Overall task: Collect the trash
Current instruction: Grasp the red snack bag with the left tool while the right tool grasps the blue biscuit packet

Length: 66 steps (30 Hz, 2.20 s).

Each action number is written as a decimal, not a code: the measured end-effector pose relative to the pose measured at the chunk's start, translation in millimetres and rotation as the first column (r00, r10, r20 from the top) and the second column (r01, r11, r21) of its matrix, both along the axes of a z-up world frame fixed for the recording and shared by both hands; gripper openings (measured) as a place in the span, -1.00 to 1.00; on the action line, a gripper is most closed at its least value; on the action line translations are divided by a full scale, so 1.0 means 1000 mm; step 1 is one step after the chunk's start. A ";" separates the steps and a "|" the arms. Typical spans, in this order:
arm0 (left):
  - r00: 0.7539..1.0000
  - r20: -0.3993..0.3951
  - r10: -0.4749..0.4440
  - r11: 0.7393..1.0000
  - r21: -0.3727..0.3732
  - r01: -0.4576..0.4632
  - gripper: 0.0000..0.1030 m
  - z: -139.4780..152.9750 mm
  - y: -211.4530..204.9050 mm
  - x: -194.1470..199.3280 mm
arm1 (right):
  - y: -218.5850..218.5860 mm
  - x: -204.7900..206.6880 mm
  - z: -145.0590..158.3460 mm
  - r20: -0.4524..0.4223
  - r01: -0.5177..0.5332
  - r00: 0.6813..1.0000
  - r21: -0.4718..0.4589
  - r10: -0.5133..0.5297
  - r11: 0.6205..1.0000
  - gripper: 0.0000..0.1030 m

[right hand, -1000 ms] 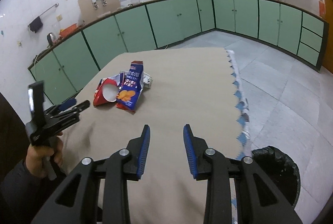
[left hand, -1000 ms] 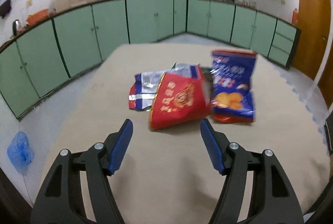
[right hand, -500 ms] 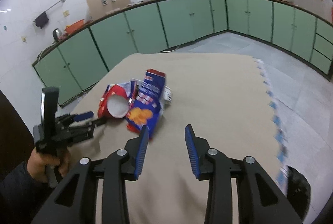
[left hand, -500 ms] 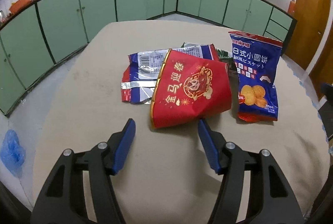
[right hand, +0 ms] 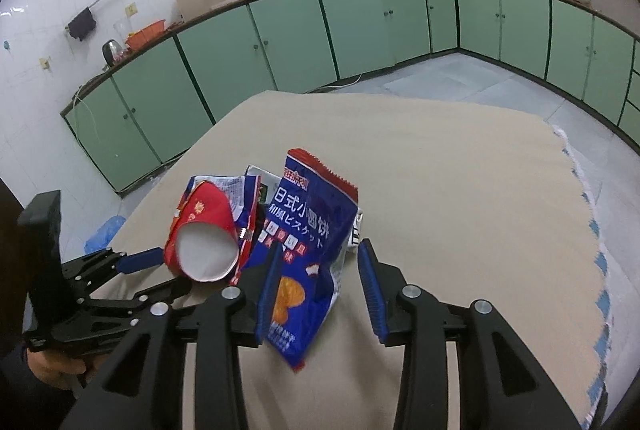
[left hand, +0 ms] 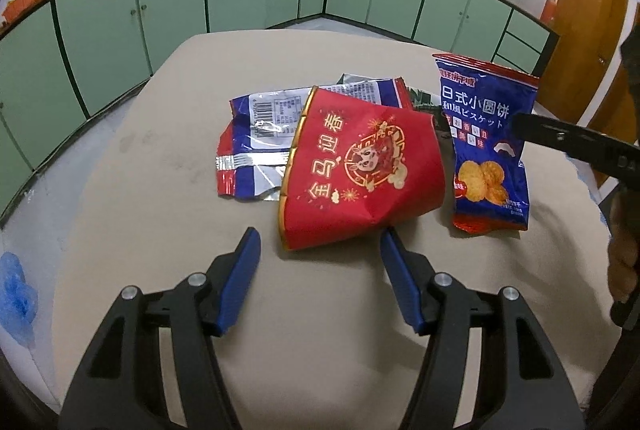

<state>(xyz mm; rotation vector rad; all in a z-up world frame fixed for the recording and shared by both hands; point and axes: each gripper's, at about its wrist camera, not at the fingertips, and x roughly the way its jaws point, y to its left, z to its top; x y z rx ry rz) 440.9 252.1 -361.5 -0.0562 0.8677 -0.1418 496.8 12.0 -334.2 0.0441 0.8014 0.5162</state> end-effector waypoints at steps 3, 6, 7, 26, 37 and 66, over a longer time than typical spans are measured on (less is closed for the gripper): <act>1.000 0.003 -0.013 1.000 -0.002 0.013 0.12 0.000 -0.001 0.000 | 0.001 0.002 -0.004 0.003 -0.012 1.000 -0.006 0.012 1.000 -0.85; 0.999 0.006 -0.037 0.999 -0.003 0.037 -0.17 0.000 -0.004 0.000 | -0.002 -0.001 -0.002 0.019 -0.020 1.000 -0.006 0.020 1.000 -0.89; 0.999 0.007 -0.046 0.999 -0.009 0.046 -0.24 0.000 -0.005 0.000 | -0.004 -0.001 -0.002 0.020 -0.020 1.000 -0.003 0.020 1.000 -0.90; 0.988 0.081 -0.130 0.991 -0.021 0.133 -1.00 0.004 -0.025 -0.019 | -0.013 -0.007 0.000 0.024 -0.005 1.000 0.006 0.005 1.000 -0.92; 0.997 0.062 -0.054 0.998 -0.037 0.056 -0.73 0.000 0.001 -0.016 | -0.013 -0.008 -0.002 0.018 0.009 1.000 0.014 -0.009 1.000 -0.92; 0.977 0.141 -0.162 0.984 -0.050 0.171 -0.99 0.035 -0.055 -0.037 | -0.049 -0.038 0.020 0.035 0.067 0.997 0.058 -0.069 0.996 -0.93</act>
